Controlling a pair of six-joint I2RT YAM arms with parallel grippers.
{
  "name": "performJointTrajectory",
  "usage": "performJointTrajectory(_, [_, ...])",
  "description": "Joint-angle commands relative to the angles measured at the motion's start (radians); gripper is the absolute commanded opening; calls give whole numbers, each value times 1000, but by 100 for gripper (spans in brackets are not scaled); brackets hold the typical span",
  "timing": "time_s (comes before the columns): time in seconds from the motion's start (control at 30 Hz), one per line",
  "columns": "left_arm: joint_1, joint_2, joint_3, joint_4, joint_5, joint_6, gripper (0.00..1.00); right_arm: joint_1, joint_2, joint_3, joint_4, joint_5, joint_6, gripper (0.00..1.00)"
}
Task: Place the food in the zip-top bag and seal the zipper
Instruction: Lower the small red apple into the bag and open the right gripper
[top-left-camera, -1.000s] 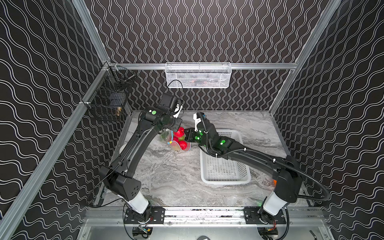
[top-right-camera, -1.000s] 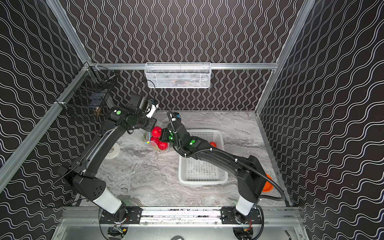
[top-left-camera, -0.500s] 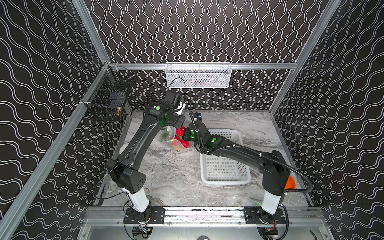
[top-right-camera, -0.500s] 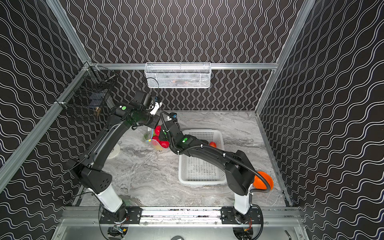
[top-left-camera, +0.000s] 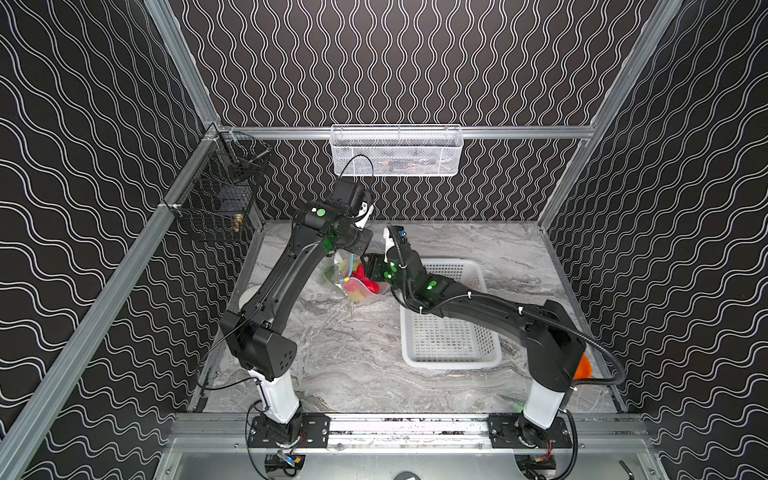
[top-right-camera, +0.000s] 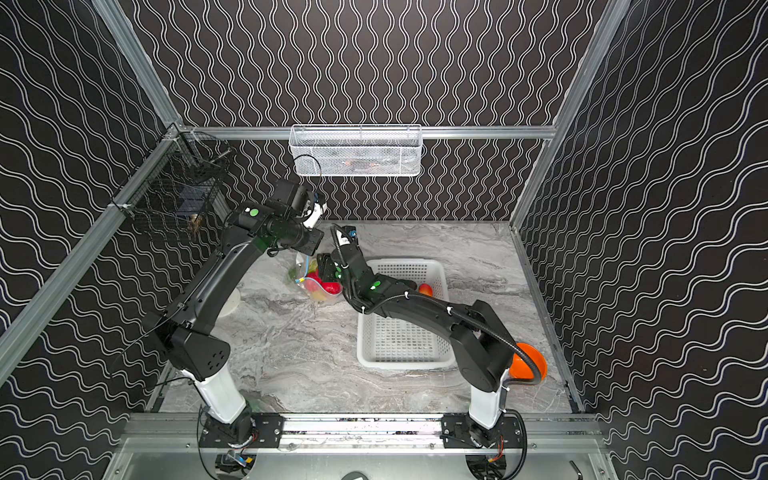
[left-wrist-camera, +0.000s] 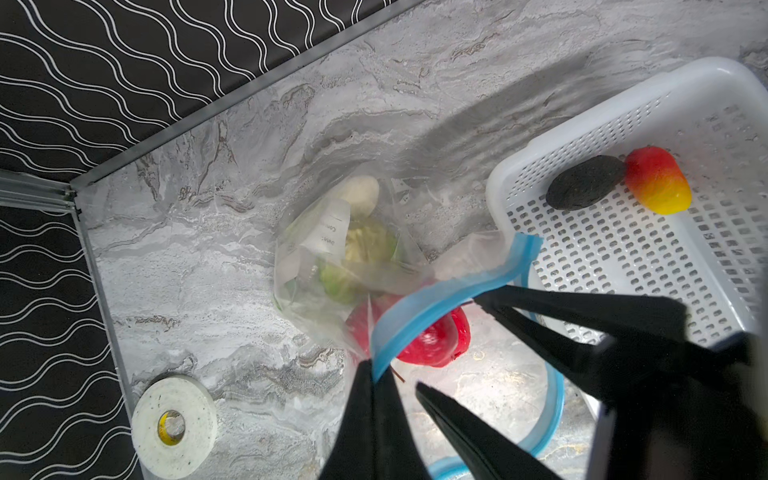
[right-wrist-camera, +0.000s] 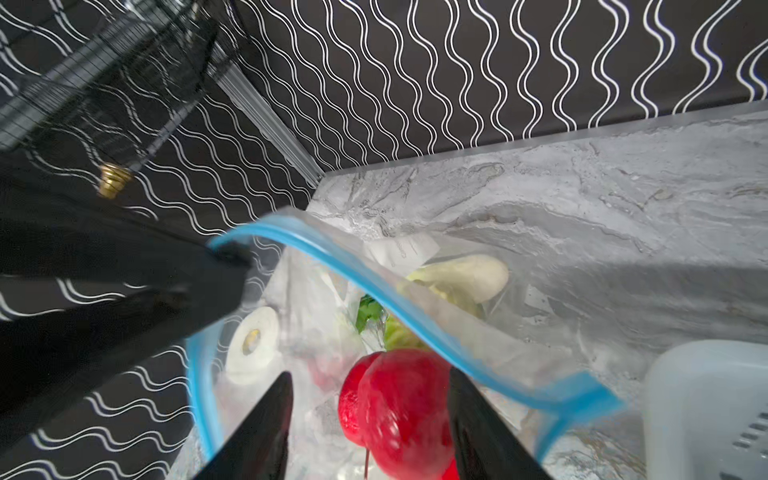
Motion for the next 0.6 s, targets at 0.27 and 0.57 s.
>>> performJointTrajectory(0.27, [-2, 8, 17, -1, -24, -20, 0, -6, -160, -120, 89, -5, -46, 74])
performJointTrajectory(0.57, [-1, -12, 4, 7, -37, -18, 0, -60, -248, -150, -61, 46, 4, 93])
